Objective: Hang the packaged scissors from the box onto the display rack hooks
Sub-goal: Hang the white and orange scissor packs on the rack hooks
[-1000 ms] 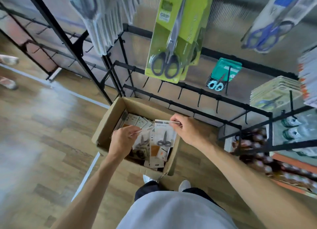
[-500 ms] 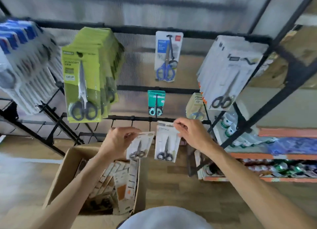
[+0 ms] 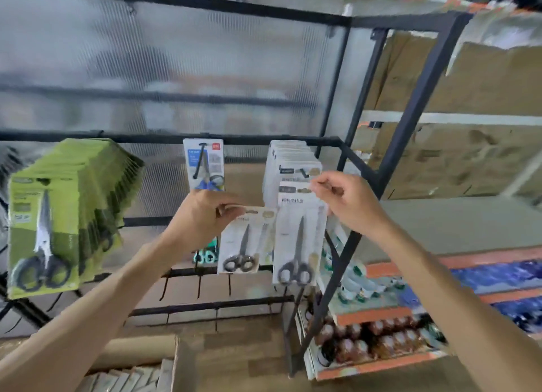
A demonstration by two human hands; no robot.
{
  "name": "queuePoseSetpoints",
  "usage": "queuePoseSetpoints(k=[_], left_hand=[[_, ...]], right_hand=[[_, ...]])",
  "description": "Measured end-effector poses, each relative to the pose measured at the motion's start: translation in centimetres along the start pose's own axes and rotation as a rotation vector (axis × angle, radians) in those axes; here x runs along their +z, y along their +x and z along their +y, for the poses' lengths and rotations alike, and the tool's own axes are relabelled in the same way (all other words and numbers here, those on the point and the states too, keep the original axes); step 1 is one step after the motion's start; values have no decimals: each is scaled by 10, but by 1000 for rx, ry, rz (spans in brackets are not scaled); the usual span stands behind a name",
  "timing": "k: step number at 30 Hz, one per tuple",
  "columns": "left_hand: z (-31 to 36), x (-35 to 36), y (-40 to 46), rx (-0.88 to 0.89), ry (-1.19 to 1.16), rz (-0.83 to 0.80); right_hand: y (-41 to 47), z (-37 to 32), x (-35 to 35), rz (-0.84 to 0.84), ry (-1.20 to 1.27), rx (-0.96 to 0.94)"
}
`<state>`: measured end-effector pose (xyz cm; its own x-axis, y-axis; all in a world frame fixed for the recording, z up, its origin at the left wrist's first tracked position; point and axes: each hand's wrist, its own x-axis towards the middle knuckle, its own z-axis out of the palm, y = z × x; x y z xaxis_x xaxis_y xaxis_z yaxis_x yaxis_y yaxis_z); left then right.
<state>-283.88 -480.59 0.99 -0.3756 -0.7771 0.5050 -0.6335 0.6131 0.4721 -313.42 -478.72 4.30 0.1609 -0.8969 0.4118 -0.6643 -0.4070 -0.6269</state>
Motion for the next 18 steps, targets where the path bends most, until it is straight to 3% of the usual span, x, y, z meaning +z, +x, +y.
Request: queuePoseSetpoints(k=[9,14,18], left_hand=[[42,7,19,-8,10,60],[50,5,22,-28,35,37],[56,6,21,-17,58,33]], right_hand=[[30,11,-22,-41,-127,-32],[49,20,-10,-96,-158,35],[61,26,3,-38,-186,86]])
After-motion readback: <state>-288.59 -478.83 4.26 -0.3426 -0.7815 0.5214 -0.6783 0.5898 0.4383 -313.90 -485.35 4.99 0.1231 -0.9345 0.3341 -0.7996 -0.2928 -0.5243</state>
